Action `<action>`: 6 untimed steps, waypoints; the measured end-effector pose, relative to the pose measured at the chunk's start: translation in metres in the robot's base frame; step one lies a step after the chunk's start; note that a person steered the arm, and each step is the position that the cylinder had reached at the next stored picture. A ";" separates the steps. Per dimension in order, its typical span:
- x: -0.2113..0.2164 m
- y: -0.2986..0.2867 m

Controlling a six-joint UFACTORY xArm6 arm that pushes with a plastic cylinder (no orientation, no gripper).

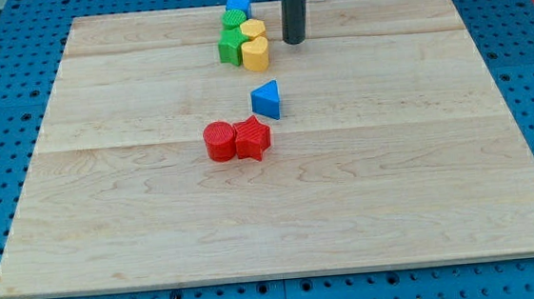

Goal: Move the yellow heart to the center

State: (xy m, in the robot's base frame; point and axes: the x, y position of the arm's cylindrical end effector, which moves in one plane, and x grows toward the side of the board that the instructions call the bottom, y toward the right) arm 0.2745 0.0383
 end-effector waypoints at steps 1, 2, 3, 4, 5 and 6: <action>-0.001 -0.022; 0.014 -0.042; 0.037 -0.050; 0.053 -0.053; 0.065 -0.053; 0.074 -0.053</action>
